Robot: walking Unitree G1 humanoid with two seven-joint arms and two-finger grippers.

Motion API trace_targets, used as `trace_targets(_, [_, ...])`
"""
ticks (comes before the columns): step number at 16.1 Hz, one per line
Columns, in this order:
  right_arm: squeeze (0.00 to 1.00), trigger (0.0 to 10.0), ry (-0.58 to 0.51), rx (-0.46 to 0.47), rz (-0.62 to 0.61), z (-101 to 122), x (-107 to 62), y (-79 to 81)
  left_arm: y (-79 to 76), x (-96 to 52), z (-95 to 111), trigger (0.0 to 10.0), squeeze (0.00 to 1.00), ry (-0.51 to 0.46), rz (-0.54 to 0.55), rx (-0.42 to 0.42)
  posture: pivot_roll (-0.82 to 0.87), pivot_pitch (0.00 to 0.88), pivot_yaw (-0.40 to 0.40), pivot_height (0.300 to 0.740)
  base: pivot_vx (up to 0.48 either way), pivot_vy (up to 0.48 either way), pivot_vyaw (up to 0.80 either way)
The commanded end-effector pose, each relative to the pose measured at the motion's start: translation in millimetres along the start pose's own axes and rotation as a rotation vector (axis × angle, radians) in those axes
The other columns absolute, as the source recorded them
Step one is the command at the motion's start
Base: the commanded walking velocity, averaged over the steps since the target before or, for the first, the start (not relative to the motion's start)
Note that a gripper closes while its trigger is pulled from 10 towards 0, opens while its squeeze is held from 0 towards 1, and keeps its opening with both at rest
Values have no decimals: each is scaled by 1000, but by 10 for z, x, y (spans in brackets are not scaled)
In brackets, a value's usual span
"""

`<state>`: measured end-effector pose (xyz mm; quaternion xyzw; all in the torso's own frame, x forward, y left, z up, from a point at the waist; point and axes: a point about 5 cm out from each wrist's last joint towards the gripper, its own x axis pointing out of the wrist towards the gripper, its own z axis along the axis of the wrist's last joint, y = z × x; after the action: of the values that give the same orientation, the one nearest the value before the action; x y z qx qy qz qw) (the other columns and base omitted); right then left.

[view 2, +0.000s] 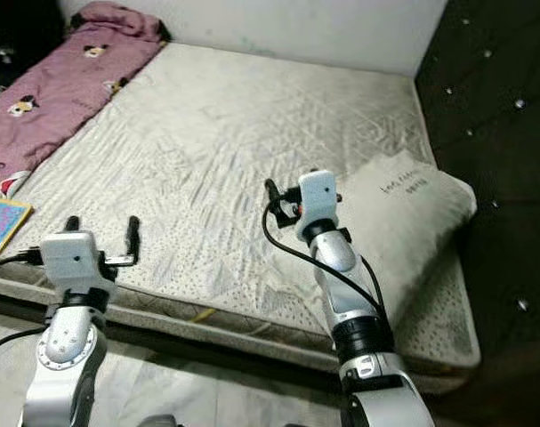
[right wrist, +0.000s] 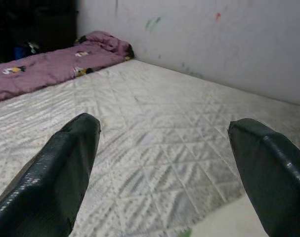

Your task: Clean up the room

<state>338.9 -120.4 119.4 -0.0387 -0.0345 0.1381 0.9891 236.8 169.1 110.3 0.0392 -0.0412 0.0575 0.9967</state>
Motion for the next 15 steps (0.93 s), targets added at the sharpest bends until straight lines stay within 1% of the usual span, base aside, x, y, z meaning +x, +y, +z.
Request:
trace_targets(1, [0, 10000, -6, -1, -26, 12, 4, -61, 6, 1, -13, 10000, 0, 14, 4, 11, -18, 0, -33, 740, 0, 0, 0])
trace_targets(3, [0, 10000, 6, 10, -40, -4, 1, -80, 7, -5, -7, 10000, 0, 4, 3, 11, -16, 0, -32, 740, 0, 0, 0])
trace_targets(5, [0, 10000, 23, 32, -47, -30, 4, -77, -9, -15, 6, 10000, 0, -11, -12, 12, -14, 0, -30, 740, 309, 0, -800])
trace_targets(9, [0, 10000, 11, 22, -45, -16, 18, -59, 7, -5, 14, 10000, 0, -12, -11, 17, -11, 0, -29, 740, 480, 0, -800])
trace_targets(10, [0, 10000, 10, 21, -46, -15, 17, -61, 10, -7, 9, 10000, 0, -9, -8, 16, -11, 0, -29, 740, 304, 0, -800])
trace_targets(11, [0, 10000, 10, 19, -47, -15, 18, -70, 10, -10, -6, 10000, 0, 4, 2, 11, -11, 0, -29, 740, 0, 0, -481])
trace_targets(15, [0, 10000, 7, 13, -56, -12, 19, -105, 3, -16, -16, 10000, 0, 8, 4, 12, -11, 0, -28, 740, 0, 0, 0])
